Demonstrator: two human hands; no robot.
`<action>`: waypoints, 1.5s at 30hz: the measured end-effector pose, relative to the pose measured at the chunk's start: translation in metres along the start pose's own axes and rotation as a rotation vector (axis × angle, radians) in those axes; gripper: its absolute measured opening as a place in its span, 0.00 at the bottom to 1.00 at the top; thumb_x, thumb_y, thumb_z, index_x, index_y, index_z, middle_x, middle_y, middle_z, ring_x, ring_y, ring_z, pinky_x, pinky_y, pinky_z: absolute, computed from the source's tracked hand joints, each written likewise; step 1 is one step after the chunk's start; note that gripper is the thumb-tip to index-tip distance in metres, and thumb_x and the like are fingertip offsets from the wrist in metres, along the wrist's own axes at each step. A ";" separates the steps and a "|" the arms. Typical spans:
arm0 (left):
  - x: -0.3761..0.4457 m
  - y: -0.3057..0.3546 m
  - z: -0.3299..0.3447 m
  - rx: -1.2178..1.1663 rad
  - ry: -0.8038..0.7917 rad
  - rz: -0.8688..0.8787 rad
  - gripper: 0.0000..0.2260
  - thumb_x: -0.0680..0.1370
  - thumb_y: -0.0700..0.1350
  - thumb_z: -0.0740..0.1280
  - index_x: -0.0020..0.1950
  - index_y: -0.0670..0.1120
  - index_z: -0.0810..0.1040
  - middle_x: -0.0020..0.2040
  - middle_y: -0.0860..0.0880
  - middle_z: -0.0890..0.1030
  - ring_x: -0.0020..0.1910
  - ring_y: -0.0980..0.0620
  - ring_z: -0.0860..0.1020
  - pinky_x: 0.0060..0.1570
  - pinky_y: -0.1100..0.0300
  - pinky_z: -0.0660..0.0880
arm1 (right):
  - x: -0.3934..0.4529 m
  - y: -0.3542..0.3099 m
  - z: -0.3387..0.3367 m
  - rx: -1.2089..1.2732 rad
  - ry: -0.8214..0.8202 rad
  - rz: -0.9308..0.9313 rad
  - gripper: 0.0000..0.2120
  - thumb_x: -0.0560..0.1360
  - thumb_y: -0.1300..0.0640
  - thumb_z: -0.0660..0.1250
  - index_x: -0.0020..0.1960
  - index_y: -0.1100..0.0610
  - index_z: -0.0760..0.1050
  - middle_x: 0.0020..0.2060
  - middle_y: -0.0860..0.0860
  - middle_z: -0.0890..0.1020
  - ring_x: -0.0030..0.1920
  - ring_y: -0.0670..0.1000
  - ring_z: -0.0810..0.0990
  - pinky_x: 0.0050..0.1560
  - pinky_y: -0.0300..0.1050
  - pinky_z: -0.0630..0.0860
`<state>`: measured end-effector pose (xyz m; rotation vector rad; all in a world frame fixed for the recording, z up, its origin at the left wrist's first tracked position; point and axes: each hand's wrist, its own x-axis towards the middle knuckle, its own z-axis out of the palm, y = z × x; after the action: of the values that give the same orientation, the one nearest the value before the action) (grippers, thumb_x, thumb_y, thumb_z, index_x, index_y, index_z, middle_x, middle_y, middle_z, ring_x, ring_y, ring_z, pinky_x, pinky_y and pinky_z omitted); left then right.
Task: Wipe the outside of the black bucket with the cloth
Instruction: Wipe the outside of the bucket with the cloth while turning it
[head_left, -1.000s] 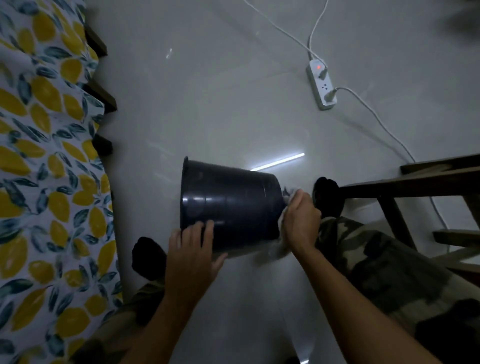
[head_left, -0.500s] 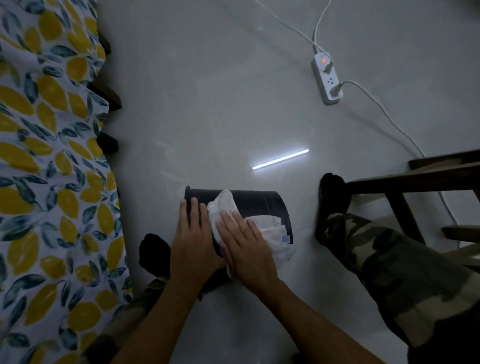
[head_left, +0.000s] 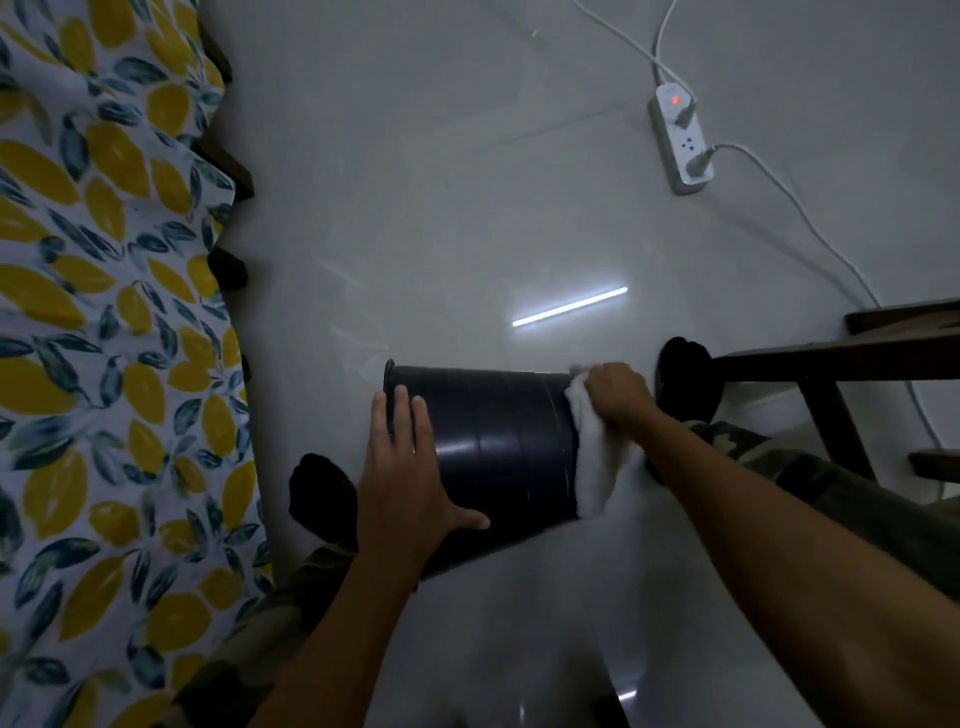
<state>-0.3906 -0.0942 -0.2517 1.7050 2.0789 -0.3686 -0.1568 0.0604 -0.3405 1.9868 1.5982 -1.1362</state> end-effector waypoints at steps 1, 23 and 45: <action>0.002 0.000 -0.004 0.003 -0.007 -0.002 0.73 0.50 0.79 0.72 0.82 0.40 0.50 0.83 0.40 0.48 0.81 0.38 0.46 0.75 0.44 0.60 | -0.003 0.014 0.003 -0.061 -0.027 0.012 0.22 0.84 0.58 0.49 0.68 0.63 0.76 0.67 0.64 0.78 0.67 0.63 0.76 0.67 0.52 0.71; -0.032 0.017 -0.024 0.034 0.243 0.037 0.48 0.61 0.57 0.84 0.75 0.44 0.67 0.58 0.39 0.77 0.52 0.41 0.77 0.47 0.48 0.78 | -0.102 0.039 0.009 0.558 0.348 0.170 0.19 0.87 0.51 0.51 0.54 0.60 0.76 0.47 0.61 0.81 0.43 0.56 0.77 0.44 0.45 0.69; -0.002 0.041 -0.027 -0.684 0.045 -0.333 0.55 0.63 0.52 0.84 0.80 0.52 0.52 0.72 0.44 0.69 0.68 0.41 0.72 0.62 0.45 0.74 | -0.132 -0.003 0.034 0.364 0.555 -0.572 0.10 0.85 0.57 0.59 0.47 0.54 0.75 0.39 0.47 0.78 0.38 0.46 0.75 0.39 0.35 0.69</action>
<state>-0.3546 -0.0748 -0.2244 0.9789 2.1709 0.2716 -0.1775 -0.0483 -0.2609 2.2827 2.5186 -1.1922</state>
